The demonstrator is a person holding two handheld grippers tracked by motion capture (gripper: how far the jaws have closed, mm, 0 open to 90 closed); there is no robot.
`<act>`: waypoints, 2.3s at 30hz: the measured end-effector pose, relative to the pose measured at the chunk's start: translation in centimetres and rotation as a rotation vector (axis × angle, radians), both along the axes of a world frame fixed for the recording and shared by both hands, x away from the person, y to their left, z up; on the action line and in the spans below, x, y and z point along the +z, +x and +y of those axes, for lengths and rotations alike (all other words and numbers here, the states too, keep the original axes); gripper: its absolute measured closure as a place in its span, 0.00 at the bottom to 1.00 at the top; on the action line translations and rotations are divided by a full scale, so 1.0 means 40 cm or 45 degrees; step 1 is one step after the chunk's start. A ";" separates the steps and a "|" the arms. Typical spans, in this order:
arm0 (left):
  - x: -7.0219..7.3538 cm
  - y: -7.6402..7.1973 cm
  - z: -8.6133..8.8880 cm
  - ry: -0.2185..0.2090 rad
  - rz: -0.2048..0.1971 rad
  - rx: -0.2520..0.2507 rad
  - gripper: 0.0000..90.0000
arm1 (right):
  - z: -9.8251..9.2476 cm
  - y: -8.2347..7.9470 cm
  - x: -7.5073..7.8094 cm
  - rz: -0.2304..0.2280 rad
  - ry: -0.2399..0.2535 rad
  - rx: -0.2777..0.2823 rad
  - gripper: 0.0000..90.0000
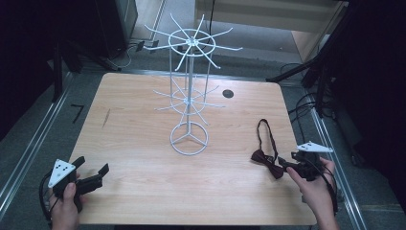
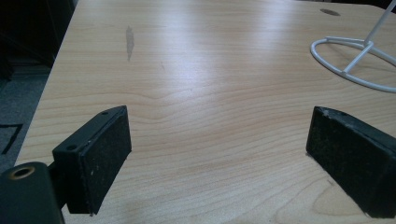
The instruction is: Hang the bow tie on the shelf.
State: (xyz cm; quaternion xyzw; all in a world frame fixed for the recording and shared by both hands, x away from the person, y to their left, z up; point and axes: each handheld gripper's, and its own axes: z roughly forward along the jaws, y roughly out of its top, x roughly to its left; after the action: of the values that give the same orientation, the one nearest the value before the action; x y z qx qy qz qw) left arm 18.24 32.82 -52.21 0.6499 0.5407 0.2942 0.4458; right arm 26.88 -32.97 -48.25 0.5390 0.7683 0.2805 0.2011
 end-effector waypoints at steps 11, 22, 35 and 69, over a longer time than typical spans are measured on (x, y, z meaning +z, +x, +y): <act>0.000 0.000 -0.002 0.004 -0.003 -0.001 0.08 | 0.050 0.096 0.042 0.290 -0.116 0.084 0.46; 0.000 -0.001 -0.003 0.009 -0.007 -0.001 0.08 | 0.106 0.117 -0.019 0.524 -0.253 0.164 0.45; 0.000 -0.004 -0.007 0.030 -0.014 -0.019 0.08 | 0.151 0.136 -0.060 0.635 -0.290 0.184 0.64; 0.000 -0.005 -0.008 0.030 -0.018 -0.027 0.08 | 0.139 0.112 0.038 0.221 -0.220 0.136 0.82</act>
State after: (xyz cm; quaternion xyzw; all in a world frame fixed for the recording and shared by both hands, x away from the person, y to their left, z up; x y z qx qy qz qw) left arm 18.05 32.49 -52.22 0.6587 0.5273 0.3004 0.4448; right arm 31.35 -27.42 -46.72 0.5002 0.8318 0.1759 0.1642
